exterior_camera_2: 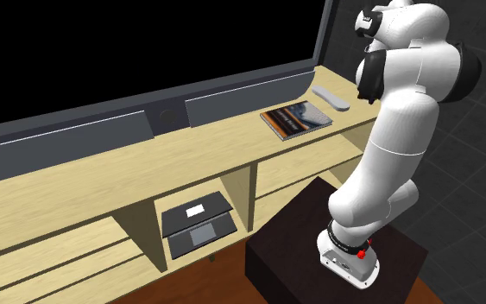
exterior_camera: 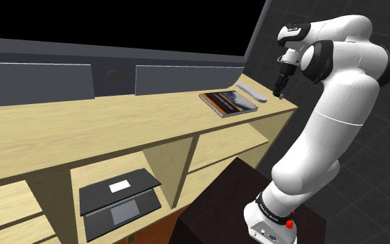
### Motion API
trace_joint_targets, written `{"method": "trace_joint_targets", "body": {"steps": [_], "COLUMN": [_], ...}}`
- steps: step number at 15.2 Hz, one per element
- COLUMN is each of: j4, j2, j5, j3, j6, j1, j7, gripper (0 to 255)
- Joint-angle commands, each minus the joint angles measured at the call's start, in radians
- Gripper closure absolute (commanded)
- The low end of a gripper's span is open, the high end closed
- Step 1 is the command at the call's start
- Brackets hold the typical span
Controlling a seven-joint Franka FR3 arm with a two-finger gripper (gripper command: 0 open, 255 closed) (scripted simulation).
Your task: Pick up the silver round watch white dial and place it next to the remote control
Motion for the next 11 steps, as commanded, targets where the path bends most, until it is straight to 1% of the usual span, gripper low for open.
{"method": "trace_joint_targets", "body": {"steps": [1, 4, 8, 11], "j4": [0.000, 0.000, 0.213, 0.212], "j2": [0.000, 0.000, 0.080, 0.080], "j5": [0.000, 0.000, 0.044, 0.044], "j3": [0.000, 0.000, -0.006, -0.005], "j6": [0.000, 0.000, -0.151, -0.151], "j1": [0.000, 0.000, -0.048, -0.048], "j7": [0.000, 0.000, -0.028, -0.028], "gripper": [0, 0, 0, 0]}}
